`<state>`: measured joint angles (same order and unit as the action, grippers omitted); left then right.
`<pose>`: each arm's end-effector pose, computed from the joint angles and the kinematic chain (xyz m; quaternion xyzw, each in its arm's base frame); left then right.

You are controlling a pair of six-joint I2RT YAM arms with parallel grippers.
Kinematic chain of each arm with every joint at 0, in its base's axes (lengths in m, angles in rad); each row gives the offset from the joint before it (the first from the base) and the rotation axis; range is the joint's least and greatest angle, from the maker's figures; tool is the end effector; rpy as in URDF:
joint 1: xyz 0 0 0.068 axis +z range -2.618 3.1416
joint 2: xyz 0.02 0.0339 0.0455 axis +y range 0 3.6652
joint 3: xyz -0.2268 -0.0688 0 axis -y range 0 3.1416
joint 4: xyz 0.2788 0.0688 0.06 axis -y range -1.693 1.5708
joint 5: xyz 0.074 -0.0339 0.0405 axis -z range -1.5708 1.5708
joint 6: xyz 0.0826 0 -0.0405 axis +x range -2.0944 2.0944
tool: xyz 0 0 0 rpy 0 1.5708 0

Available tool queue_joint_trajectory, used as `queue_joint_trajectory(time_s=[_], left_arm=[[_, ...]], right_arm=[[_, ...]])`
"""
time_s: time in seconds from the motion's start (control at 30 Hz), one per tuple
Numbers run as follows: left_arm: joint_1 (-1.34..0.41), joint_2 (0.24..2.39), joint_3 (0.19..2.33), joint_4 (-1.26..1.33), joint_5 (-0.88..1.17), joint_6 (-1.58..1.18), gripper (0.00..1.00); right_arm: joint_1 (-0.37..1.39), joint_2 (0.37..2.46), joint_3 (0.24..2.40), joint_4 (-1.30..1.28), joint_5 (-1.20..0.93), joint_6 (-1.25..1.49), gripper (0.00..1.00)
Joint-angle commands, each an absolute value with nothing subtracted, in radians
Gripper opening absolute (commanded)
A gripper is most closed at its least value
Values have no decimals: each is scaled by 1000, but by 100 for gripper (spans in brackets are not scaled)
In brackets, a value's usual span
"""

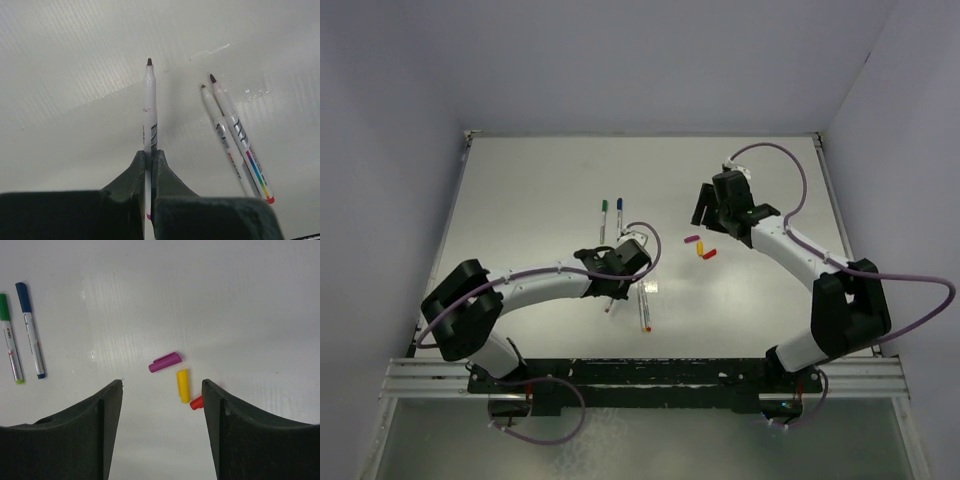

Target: Insert the pens into the pen caps

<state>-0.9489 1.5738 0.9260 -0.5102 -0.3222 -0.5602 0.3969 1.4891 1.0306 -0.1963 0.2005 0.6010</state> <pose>0.2195 -0.2614 0.0804 0.1543 0.9543 -0.0242 0.2549 0.3761 0.1398 0.1756 0.1349 0.8833 0.1317 0.4293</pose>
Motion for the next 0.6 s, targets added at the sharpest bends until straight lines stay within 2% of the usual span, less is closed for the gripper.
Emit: queue_joint_trajectory(time_s=[0.0, 0.43, 0.57], left_arm=[[-948, 1492, 966, -451, -364, -503, 0], [-946, 1451, 949, -414, -425, -488, 0], [-944, 1451, 933, -402, -416, -483, 0]], right_arm=[[397, 1519, 1074, -215, 121, 645, 67], [397, 1636, 1112, -166, 52, 669, 65], [397, 1665, 1123, -165, 15, 684, 70]])
